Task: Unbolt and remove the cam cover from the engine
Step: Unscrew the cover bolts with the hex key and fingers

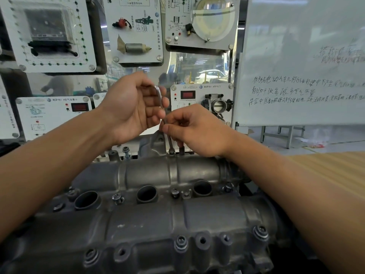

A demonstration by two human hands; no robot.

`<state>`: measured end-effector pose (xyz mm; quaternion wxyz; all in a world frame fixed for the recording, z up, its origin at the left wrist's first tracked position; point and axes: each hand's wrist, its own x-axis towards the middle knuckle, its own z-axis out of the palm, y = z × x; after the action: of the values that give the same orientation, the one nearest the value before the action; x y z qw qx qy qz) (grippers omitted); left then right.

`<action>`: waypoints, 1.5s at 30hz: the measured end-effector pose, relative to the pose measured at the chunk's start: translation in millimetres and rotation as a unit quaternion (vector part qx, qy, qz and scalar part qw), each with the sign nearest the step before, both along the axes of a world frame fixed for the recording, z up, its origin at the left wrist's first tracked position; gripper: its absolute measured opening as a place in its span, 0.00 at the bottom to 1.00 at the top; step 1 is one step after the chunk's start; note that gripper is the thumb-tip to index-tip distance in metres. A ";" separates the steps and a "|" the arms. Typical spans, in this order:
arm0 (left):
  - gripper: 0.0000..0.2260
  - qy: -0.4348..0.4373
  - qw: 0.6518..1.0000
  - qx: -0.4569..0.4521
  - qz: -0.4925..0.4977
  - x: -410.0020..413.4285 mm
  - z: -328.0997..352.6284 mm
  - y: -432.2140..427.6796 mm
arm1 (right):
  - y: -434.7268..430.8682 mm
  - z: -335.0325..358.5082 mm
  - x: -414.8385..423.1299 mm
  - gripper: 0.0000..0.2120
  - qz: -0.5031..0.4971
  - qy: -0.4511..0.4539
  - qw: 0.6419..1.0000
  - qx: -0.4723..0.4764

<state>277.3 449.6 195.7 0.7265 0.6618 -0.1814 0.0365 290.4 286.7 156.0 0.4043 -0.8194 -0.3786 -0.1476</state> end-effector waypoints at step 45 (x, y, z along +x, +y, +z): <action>0.19 -0.009 0.996 0.035 0.087 -3.3 -0.4 -7.9 | 0.0 1.0 -0.2 0.15 0.003 0.008 1.000 -0.027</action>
<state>274.0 441.7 195.3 0.6952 0.6997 -0.1315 0.0991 290.2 286.7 156.9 0.3859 -0.8299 -0.3816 -0.1295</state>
